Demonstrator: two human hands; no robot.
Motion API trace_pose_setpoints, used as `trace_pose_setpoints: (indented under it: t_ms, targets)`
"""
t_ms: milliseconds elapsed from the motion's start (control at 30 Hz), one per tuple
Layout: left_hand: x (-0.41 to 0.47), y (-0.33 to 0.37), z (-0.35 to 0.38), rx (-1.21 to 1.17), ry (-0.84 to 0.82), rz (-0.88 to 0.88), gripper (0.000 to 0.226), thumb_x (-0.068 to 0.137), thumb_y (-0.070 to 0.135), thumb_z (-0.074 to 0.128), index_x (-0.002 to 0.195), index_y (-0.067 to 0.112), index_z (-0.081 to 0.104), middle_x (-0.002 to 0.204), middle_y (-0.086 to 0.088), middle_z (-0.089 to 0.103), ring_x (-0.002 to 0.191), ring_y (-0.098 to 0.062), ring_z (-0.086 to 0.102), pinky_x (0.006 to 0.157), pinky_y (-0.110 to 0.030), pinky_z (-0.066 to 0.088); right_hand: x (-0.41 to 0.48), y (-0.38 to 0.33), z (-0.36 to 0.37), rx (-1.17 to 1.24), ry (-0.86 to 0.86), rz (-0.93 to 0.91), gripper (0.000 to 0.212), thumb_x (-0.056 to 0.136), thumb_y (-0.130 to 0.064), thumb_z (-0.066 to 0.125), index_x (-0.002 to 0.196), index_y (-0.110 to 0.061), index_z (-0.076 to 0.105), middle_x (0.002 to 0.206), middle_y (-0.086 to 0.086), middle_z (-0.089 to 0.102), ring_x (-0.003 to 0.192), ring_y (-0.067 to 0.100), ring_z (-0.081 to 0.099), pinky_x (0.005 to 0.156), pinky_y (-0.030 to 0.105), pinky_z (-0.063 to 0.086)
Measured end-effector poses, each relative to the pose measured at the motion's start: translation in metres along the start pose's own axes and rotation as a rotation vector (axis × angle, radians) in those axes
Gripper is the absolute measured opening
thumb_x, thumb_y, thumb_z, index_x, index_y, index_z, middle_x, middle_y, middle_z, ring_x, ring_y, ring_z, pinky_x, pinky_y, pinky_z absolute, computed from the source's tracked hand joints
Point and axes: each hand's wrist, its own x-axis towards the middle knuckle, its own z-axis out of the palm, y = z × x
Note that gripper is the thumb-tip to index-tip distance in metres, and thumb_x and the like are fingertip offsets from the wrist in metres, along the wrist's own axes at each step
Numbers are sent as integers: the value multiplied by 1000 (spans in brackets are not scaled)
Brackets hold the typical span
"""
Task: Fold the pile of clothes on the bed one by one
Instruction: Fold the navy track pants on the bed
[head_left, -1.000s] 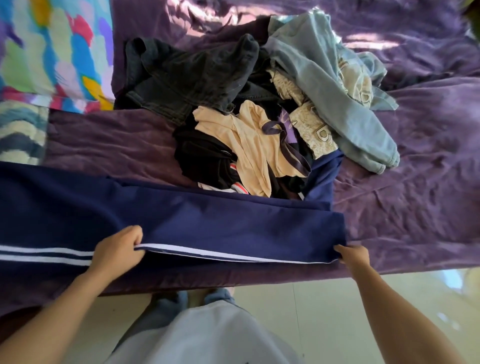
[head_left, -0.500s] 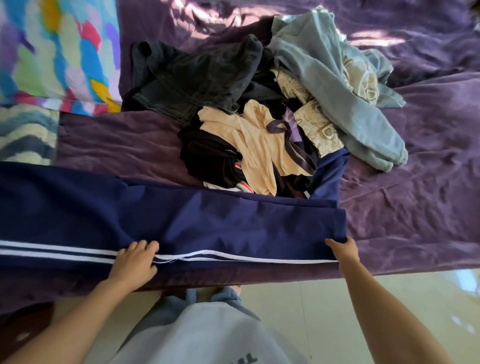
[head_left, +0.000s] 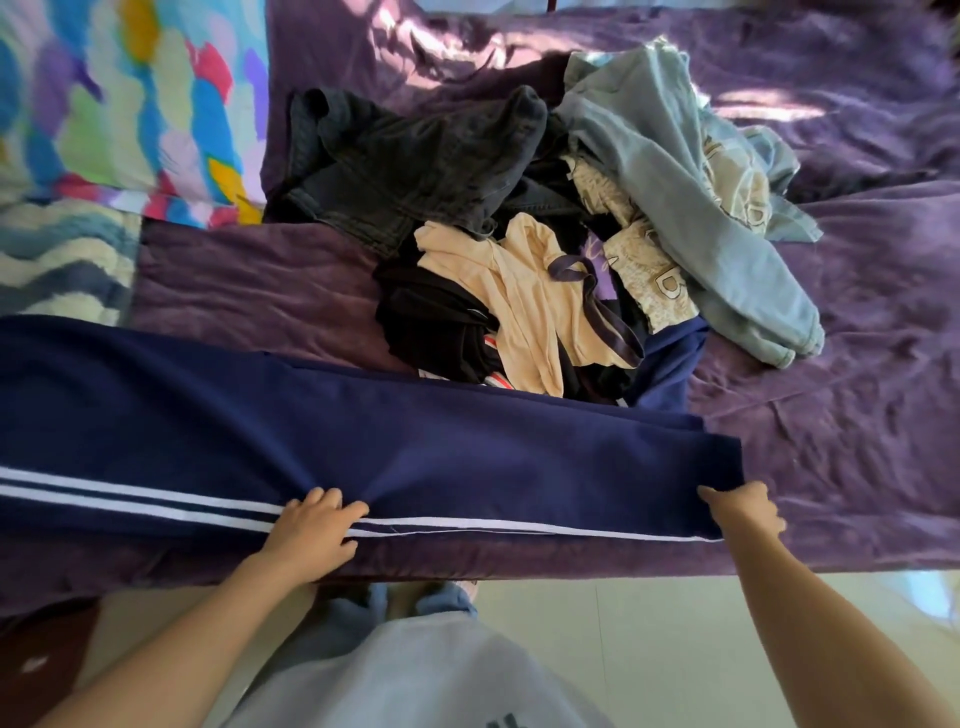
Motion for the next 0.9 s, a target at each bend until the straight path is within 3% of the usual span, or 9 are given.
trace_pose_setpoints:
  t_ms: [100,200,333,433,500,533,600,767,900]
  targets:
    - [-3,-5,-1,-77,-18,10,45,93,38,43,137,31,36,125,0,42,120,-20,40,95,-30,34,-7,-4,20,14,-29,1,76,87,-38,62,142,-2,25,143,27,30,132,39,28,107,46,24]
    - [-6,-9,0,-158,155,3,49,88,37,53,135,25,47,137,-13,45,123,-29,41,95,-39,38,-8,4,30,23,54,-10,74,87,-31,62,145,-11,20,144,24,24,132,39,25,107,49,24]
    - [-8,-15,7,-90,-101,-113,60,97,52,30,149,37,3,158,-4,-7,145,-25,-1,114,-41,12,3,12,32,419,64,205,75,87,-21,63,146,-8,20,146,23,27,132,40,32,107,47,28]
    - [-7,-12,10,-127,-195,-134,62,96,56,26,148,38,-3,156,-4,-17,145,-28,-8,115,-45,9,7,18,37,691,19,281,60,87,-23,61,139,-5,36,140,18,43,127,34,44,100,39,40]
    - [-3,-8,9,-136,-244,-139,63,95,57,26,148,39,-4,156,-6,-20,144,-30,-10,115,-48,9,4,14,38,910,-55,334,52,90,-22,59,135,-5,42,135,16,49,121,32,49,83,22,49]
    - [-2,-8,7,-133,-255,-143,63,95,58,26,148,40,-2,156,-6,-19,144,-31,-10,115,-49,10,4,12,37,950,-100,337,52,89,-19,60,136,-6,42,130,13,51,113,30,53,69,14,50]
    - [0,-5,2,-153,-246,-166,60,94,59,28,147,43,5,157,-5,-14,144,-31,-6,114,-49,13,2,8,31,1090,-162,365,57,81,-15,67,134,-12,45,125,3,54,92,23,58,55,20,50]
    - [7,-3,-21,-360,-115,-235,44,94,53,37,133,36,47,152,-4,24,137,-25,23,108,-39,23,-29,-22,4,1145,-58,102,46,79,-3,67,123,-7,52,119,10,59,96,23,56,73,32,49]
    - [17,8,-45,-1153,181,-197,14,95,20,52,92,27,63,110,5,57,116,-21,51,90,-27,39,-103,-64,6,1070,-184,-443,43,75,7,69,105,-22,56,101,1,62,92,11,60,81,25,50]
